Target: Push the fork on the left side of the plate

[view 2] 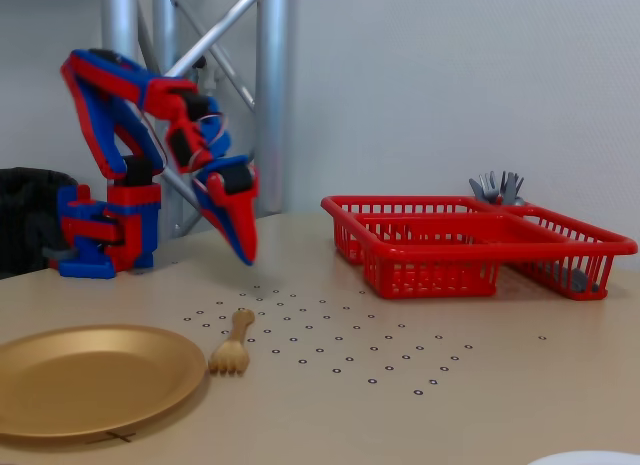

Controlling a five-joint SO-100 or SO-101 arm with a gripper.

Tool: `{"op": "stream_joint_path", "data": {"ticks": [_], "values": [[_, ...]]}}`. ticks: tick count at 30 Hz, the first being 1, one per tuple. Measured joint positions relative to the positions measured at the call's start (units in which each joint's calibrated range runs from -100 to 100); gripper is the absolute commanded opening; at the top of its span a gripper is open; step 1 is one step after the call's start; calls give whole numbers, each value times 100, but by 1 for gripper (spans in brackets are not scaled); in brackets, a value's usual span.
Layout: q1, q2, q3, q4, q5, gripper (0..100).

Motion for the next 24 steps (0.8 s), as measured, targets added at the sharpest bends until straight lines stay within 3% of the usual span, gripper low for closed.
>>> {"op": "stream_joint_path", "data": {"ticks": [10,24], "values": [[0,2132,-2640,817,-576,0],[0,3685,-3553,921,-586,0]]}}
